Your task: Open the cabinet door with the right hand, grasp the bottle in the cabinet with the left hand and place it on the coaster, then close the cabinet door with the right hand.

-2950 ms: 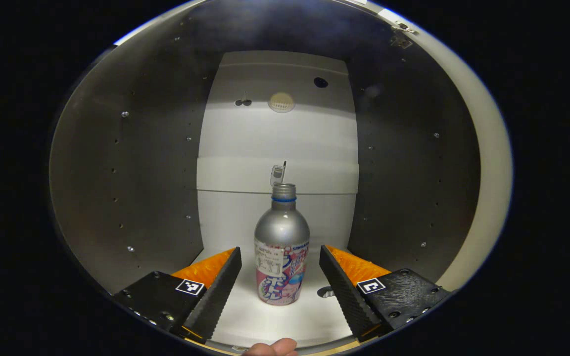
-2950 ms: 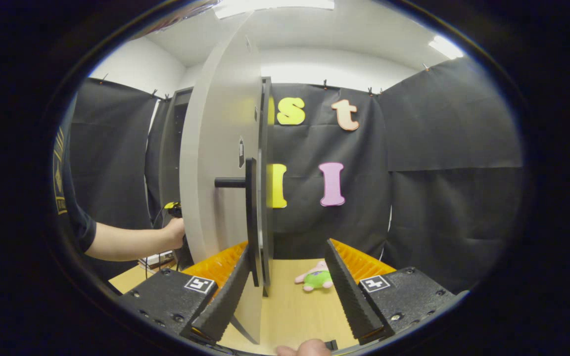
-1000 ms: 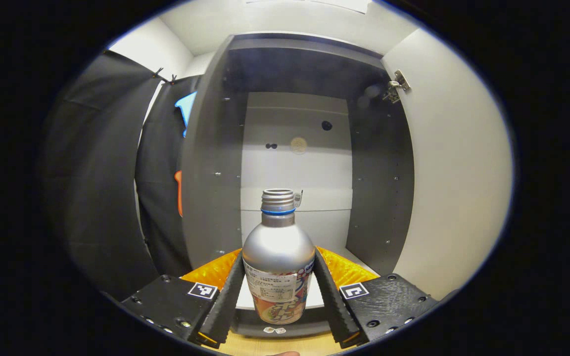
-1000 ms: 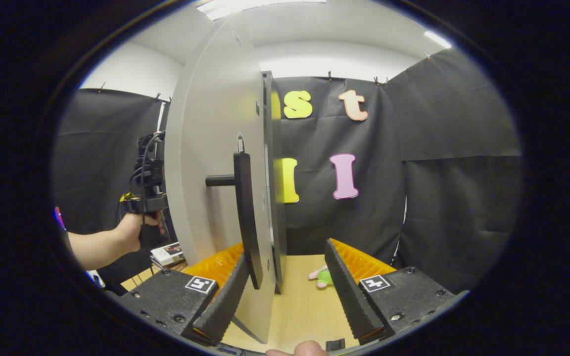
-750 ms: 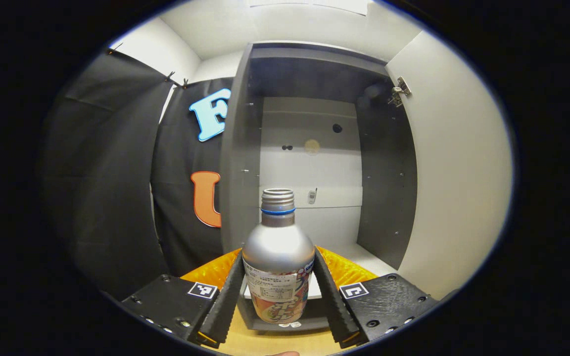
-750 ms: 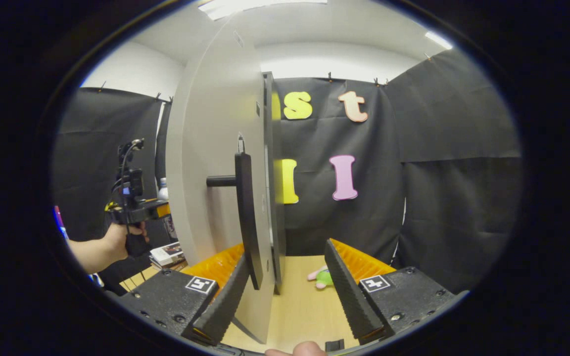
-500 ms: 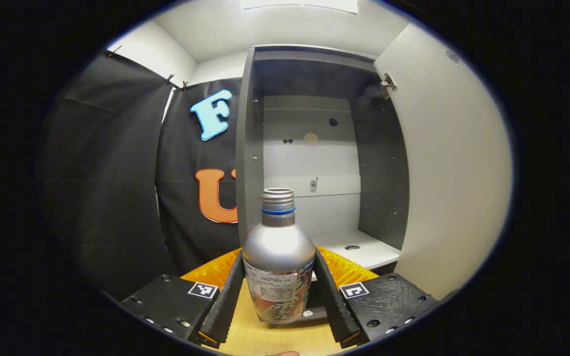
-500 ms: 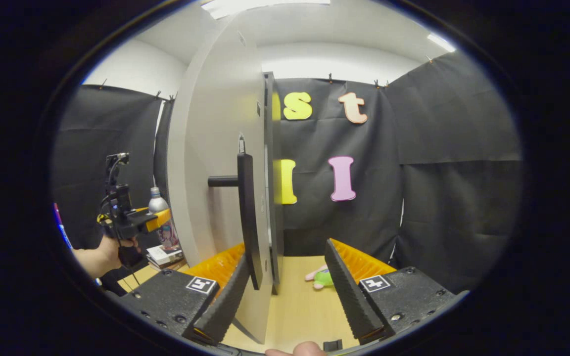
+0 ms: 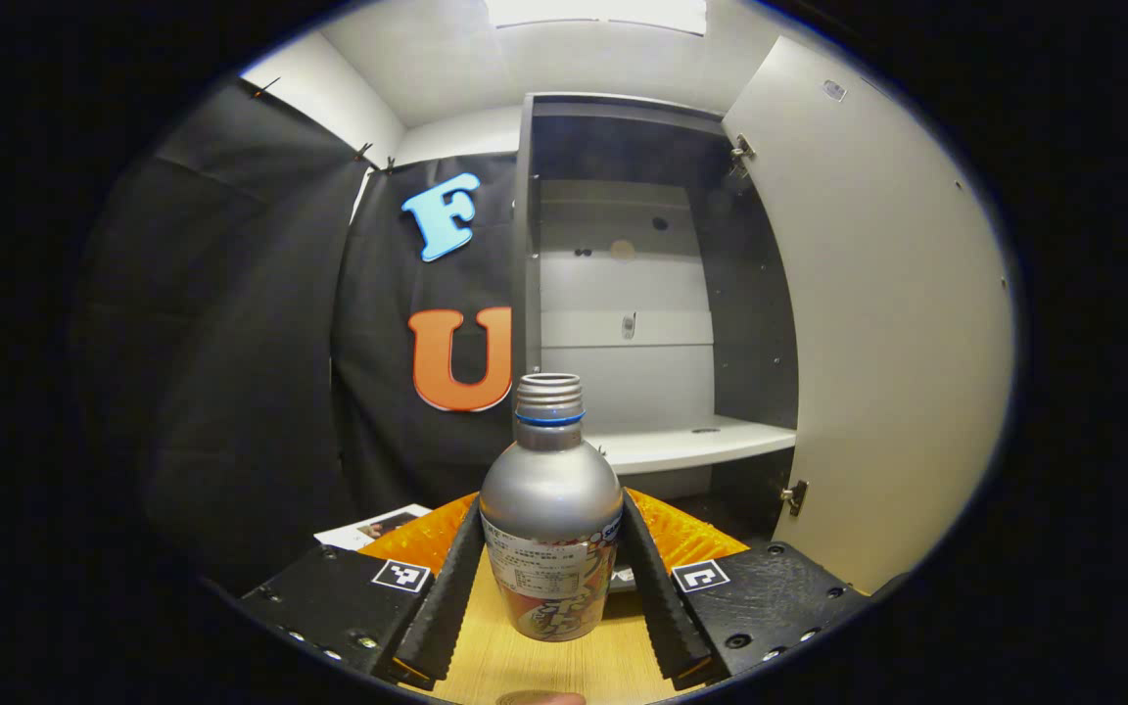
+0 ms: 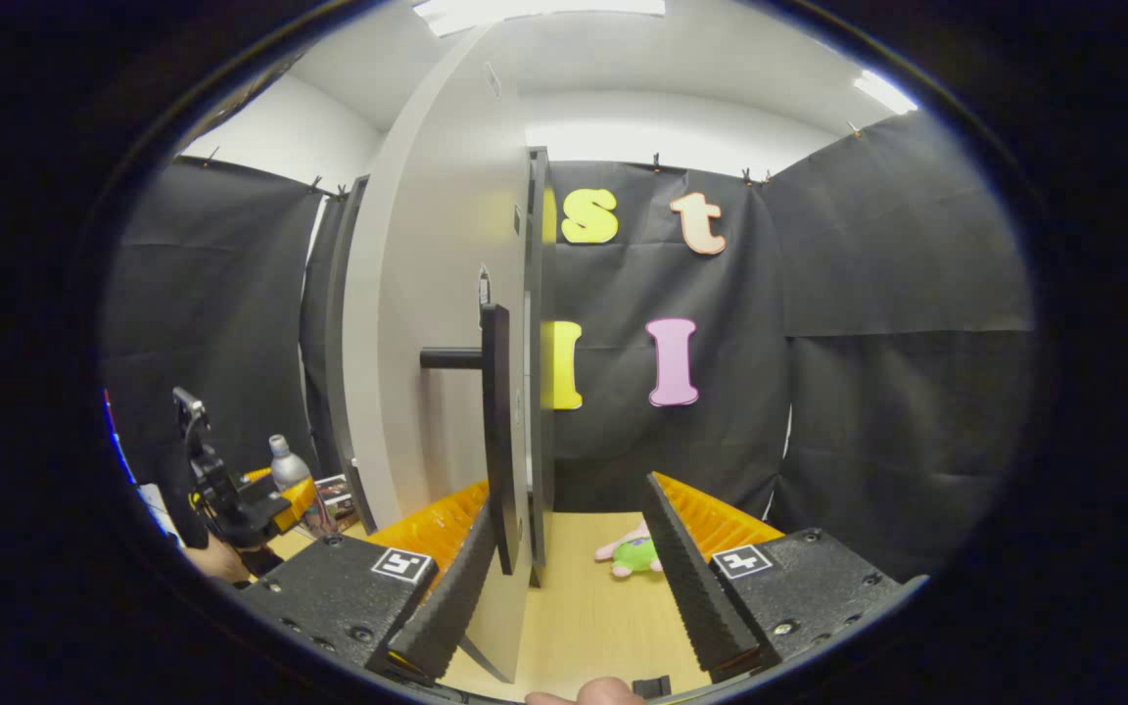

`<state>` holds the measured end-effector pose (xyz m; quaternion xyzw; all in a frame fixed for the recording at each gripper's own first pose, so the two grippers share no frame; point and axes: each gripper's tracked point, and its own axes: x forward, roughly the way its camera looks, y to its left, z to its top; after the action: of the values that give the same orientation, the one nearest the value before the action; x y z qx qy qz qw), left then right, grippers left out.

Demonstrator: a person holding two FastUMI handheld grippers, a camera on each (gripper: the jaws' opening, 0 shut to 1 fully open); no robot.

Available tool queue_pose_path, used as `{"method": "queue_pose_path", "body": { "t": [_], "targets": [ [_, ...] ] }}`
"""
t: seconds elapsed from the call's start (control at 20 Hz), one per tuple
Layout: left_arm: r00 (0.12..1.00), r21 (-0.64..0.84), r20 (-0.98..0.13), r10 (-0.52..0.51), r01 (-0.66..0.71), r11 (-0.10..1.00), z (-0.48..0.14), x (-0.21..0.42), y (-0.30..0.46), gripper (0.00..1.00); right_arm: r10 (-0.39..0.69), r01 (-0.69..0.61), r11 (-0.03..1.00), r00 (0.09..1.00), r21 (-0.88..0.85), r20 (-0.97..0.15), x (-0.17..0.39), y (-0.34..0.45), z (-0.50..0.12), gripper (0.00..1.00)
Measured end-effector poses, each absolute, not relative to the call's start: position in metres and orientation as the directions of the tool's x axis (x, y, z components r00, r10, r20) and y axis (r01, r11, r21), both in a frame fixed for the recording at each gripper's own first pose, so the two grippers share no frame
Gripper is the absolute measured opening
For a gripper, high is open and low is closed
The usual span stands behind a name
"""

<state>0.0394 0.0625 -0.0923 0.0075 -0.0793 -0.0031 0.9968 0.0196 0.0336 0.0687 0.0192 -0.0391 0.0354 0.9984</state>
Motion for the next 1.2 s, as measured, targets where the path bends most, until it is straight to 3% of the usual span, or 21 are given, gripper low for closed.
{"method": "queue_pose_path", "body": {
  "t": [0.65,1.2],
  "targets": [
    [0.989,-0.037,0.091,0.118,-0.115,0.993,-0.260,0.013,0.105,0.75,0.024,-0.020,0.999,0.996,-0.041,0.084,0.016,0.050,0.072,0.89],
    [0.994,-0.043,0.065,0.088,-0.085,0.995,-0.293,0.001,0.084,0.75,0.012,-0.009,0.999,0.997,-0.038,0.081,0.013,0.051,0.071,0.89]
  ]
}}
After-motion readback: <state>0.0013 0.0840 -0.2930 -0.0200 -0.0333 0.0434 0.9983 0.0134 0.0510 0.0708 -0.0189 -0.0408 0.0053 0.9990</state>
